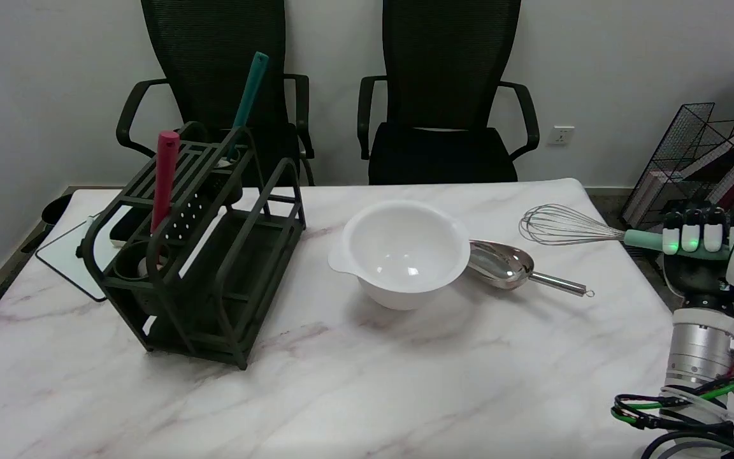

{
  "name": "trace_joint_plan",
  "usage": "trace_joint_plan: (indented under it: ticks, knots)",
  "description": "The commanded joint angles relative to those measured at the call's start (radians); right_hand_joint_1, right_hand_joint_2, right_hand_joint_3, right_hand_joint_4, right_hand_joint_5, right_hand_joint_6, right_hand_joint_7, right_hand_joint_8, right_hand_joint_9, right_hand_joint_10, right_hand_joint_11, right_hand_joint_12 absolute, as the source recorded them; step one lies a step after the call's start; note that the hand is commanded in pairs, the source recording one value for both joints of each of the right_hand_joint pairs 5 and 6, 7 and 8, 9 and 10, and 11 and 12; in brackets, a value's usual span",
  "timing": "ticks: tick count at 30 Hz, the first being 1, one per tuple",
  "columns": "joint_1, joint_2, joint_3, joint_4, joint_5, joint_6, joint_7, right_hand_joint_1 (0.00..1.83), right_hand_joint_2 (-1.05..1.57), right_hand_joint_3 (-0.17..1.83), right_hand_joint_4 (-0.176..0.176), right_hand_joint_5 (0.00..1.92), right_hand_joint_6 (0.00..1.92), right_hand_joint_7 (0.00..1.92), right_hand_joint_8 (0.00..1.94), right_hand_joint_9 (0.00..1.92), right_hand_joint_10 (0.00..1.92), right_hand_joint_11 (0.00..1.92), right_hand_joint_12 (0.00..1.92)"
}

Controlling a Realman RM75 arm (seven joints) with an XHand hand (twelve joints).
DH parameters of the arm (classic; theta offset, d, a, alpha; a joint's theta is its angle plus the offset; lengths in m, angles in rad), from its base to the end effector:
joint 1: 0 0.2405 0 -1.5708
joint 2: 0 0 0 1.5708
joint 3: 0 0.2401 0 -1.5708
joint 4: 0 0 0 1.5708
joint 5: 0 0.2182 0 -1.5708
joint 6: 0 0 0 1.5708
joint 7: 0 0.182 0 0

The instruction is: Place the whisk into the mixing bowl.

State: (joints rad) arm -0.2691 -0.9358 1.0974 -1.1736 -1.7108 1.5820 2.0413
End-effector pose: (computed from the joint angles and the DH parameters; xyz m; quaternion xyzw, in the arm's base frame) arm -0.2672 -0.2046 0.4710 0.3152 -0.3056 0.8856 0.1517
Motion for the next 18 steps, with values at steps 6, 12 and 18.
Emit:
trace_joint_plan:
  ticks: [6, 12, 18]
  knots:
    - [0.061, 0.037, -0.07, 0.015, 0.011, -0.06, -0.003, 0.95, 1.0, 1.04, 0.0, 1.92, 1.92, 1.92, 1.92, 1.92, 1.92, 1.92, 1.92]
    - [0.108, 0.054, -0.078, 0.021, -0.019, -0.117, -0.005, 0.95, 1.01, 1.01, 0.0, 1.92, 1.92, 1.92, 1.92, 1.92, 1.92, 1.92, 1.92]
    - [0.146, 0.051, -0.075, -0.089, -0.111, -0.28, -0.018, 0.96, 1.0, 1.01, 0.0, 1.92, 1.92, 1.92, 1.92, 1.92, 1.92, 1.92, 1.92]
